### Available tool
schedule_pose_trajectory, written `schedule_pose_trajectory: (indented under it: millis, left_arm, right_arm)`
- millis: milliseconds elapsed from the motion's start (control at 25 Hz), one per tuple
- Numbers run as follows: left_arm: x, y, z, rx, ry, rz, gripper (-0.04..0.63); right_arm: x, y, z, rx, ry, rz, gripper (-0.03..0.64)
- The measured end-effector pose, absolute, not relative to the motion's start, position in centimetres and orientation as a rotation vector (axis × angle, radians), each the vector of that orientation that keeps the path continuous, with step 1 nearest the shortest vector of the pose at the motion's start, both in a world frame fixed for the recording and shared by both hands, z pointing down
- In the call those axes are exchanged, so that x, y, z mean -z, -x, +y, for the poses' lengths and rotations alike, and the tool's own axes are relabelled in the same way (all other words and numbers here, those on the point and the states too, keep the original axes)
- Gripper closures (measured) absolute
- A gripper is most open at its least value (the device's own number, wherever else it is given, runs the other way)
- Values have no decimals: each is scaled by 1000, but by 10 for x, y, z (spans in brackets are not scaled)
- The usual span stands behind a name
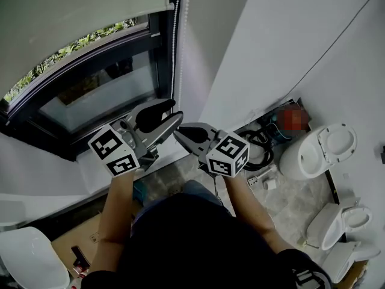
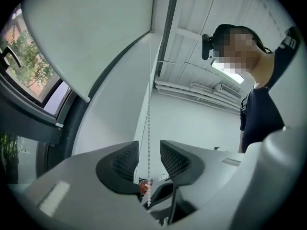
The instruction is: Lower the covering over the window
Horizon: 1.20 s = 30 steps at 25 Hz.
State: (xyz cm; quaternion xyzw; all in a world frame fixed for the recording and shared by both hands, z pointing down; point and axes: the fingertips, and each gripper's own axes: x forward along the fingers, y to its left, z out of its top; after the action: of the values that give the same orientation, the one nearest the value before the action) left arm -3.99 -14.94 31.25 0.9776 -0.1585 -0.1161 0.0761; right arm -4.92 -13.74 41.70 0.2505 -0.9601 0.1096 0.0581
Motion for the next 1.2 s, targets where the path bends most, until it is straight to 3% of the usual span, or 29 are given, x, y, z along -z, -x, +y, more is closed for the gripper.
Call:
schedule_pose_trajectory:
  millis: [200,280,1200]
  left_arm:
    - [-285,33,-157,332,-2959,-493,471]
    - [-289,29,-162,268,-2957,-537,580]
    - [-405,30,-154,120,-2683,-478,583]
  right_arm:
    - [-418,52,-138,-327,-748,-2902,603]
    - [-418,53,-140,-326,-753,-2900,603]
    - [-526,52,-120,-443,-640,-2584,603]
